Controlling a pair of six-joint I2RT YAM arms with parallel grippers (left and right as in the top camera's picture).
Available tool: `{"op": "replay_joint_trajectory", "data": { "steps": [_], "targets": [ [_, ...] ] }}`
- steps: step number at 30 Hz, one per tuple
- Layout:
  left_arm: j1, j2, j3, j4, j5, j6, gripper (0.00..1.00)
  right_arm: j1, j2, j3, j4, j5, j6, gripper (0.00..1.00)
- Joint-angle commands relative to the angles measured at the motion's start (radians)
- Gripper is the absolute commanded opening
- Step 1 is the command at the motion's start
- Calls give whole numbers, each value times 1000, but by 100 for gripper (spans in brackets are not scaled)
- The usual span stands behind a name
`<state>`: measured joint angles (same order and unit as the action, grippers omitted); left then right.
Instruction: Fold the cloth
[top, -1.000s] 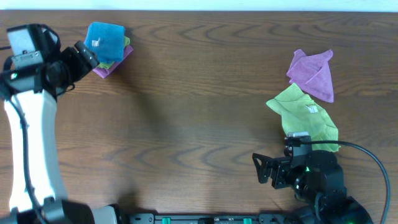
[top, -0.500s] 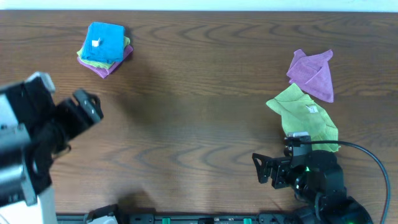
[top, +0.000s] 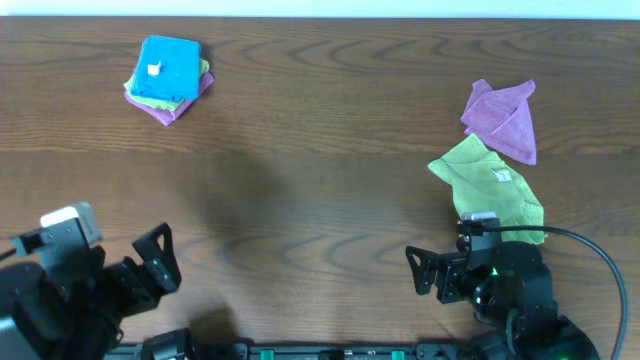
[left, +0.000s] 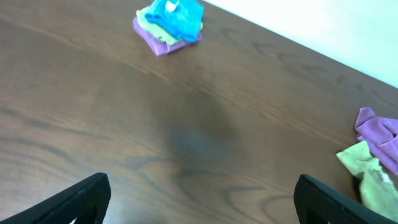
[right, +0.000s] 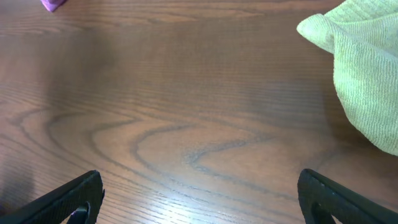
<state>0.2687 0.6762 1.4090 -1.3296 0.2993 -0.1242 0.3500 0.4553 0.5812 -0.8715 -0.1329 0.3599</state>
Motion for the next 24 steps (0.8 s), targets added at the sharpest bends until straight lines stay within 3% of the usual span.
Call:
{"op": "replay_joint_trajectory", "data": {
  "steps": [1,15,24],
  "targets": [
    [-26,-75,-94,49,-10,68,95,-6,-5,-4,-1,10,13,99],
    [-148,-406,-600,414,-18,109,95,-6,-5,-4,-1,10,13,99],
    [-187,-560,-830,515,-18,250,95,-6,-5,-4,-1,10,13,99]
  ]
}}
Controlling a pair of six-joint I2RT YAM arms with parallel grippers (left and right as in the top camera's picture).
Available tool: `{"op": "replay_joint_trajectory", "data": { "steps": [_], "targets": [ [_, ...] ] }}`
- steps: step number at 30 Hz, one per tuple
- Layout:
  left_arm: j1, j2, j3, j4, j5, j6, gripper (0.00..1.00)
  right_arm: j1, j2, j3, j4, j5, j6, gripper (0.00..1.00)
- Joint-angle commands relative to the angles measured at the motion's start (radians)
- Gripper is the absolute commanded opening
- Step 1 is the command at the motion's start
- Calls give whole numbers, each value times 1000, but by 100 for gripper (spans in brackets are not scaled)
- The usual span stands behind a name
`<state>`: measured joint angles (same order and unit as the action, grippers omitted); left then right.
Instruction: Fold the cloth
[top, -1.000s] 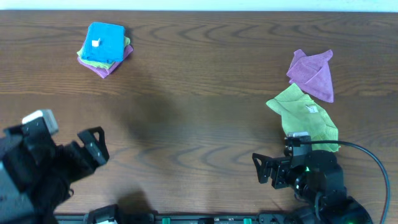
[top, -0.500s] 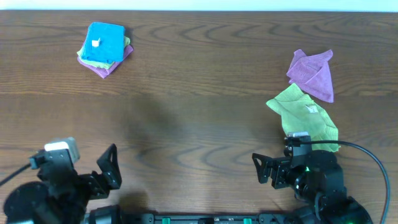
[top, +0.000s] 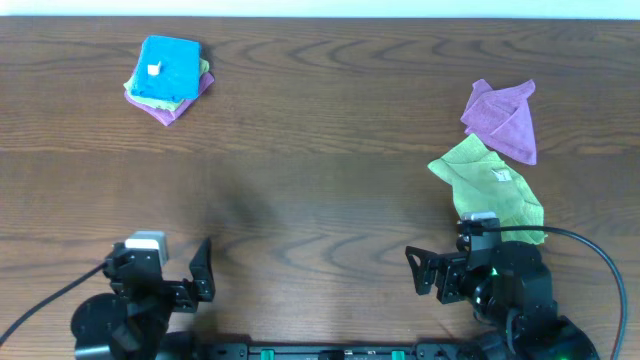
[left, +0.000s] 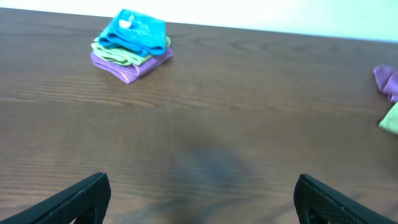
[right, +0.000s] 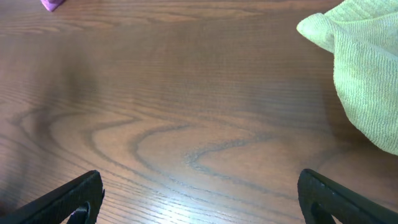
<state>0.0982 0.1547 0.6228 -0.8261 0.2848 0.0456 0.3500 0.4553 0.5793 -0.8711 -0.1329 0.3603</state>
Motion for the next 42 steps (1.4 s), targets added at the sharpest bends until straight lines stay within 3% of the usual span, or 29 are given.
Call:
{"op": "replay_joint_trajectory", "data": {
  "steps": [1,10,24,28,42],
  "targets": [
    [-21,-49,-60,16,-4,93,95,-6,-5,-2,-1,10,13,99],
    [-43,-121,-205,45,-9,187,95,-6,-5,-2,-1,10,13,99],
    [-48,-145,-261,49,-150,185,95,-6,-5,-2,-1,10,13,99],
    [-48,-145,-263,46,-216,129,95,-6,-5,-2,-1,10,13,99],
    [-48,-145,-293,27,-190,96,95,-6,-5,-2,-1,10,13,99]
  ]
}}
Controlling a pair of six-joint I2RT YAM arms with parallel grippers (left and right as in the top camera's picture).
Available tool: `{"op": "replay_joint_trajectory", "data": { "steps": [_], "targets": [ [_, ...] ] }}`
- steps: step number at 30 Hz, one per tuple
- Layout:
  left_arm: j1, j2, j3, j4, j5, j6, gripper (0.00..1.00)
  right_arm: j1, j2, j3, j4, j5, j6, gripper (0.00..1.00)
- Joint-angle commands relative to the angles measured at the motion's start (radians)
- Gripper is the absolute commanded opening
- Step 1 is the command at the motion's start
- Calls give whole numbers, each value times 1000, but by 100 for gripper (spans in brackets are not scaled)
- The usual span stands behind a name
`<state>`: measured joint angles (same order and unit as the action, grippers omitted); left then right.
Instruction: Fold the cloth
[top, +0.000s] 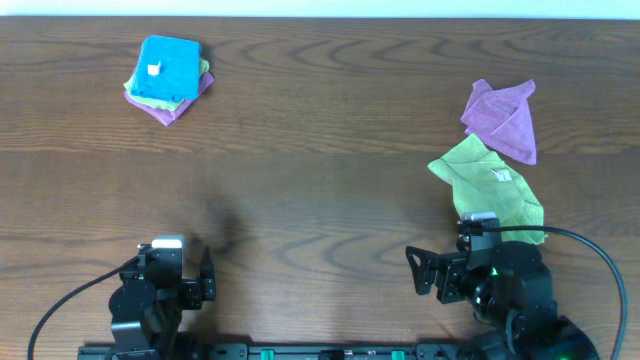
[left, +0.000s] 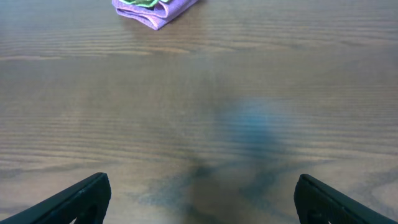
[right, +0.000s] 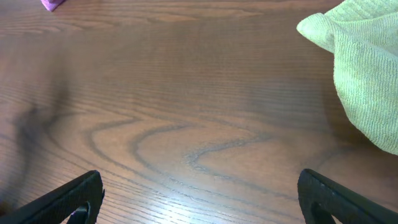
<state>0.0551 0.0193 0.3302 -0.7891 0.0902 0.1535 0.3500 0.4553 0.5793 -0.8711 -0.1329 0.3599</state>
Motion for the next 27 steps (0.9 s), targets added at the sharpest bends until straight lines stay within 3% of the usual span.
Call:
{"op": "replay_joint_trajectory", "data": {
  "steps": [1,13,27],
  "targets": [
    [-5,-9,0,-19,4,-12,95,-6,-5,-2,-1,10,13,99],
    [-5,-9,0,-154,4,-12,95,-6,-5,-2,-1,10,13,99],
    [-5,-9,0,-157,4,-12,95,-81,-8,-2,0,83,10,99]
  ]
}}
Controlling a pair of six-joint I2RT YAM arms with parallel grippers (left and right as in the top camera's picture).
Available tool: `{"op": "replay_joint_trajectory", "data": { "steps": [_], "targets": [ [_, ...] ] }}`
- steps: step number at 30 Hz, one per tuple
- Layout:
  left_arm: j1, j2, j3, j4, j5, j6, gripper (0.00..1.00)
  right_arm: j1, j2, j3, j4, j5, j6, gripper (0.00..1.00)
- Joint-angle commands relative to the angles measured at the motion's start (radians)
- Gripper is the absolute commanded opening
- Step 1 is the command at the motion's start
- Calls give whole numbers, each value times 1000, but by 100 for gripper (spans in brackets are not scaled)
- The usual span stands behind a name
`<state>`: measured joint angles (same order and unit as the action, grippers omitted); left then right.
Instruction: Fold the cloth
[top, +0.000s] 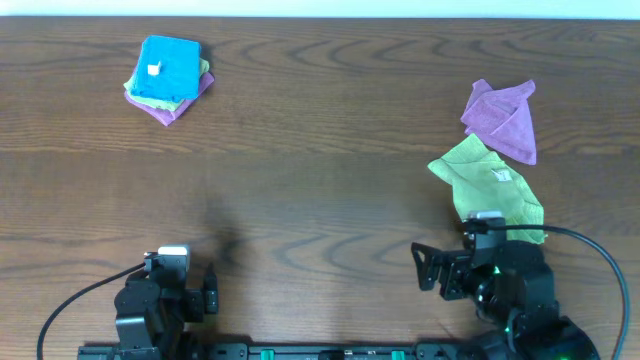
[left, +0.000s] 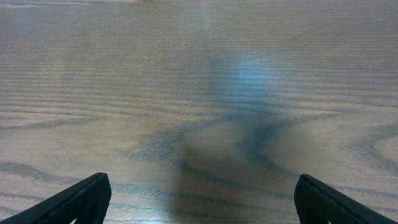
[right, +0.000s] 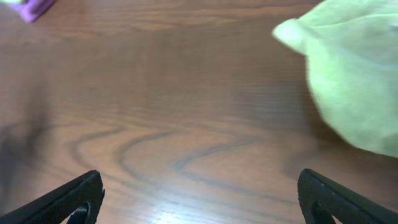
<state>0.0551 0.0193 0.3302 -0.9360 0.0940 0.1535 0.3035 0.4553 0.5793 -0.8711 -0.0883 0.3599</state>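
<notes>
A crumpled green cloth (top: 488, 182) lies at the right of the table, with a crumpled purple cloth (top: 503, 119) just behind it. The green cloth (right: 354, 81) fills the upper right of the right wrist view. My right gripper (top: 440, 270) stands open near the front edge, just in front of the green cloth, nothing between its fingers (right: 68, 199). My left gripper (top: 208, 289) is open at the front left, low over bare wood, its fingers (left: 74, 199) wide apart.
A neat stack of folded cloths (top: 167, 77), blue on green on purple, sits at the far left. The dark wooden table (top: 320, 160) runs between the stack and the crumpled cloths.
My left arm has drawn back a little more toward the front edge, so the folded stack has left its wrist view. My right gripper has shifted slightly toward the green cloth.
My left arm stood at the front left corner, angled toward the middle. It then sat nearer the centre of the front edge, facing the folded stack, and later lower and further back. The right arm stayed still until its slight shift now. The cloths have not moved.
</notes>
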Motion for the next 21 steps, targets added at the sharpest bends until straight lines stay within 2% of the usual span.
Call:
{"op": "replay_joint_trajectory", "data": {
  "steps": [1,10,21],
  "targets": [
    [-5,-9,0,-10,0,-12,95,-48,-11,-2,-1,57,10,99],
    [-5,-9,0,-10,0,-12,95,-151,-101,-31,-5,145,-149,99],
    [-5,-9,0,-10,0,-12,95,-266,-309,-248,49,133,-268,99]
  ]
}}
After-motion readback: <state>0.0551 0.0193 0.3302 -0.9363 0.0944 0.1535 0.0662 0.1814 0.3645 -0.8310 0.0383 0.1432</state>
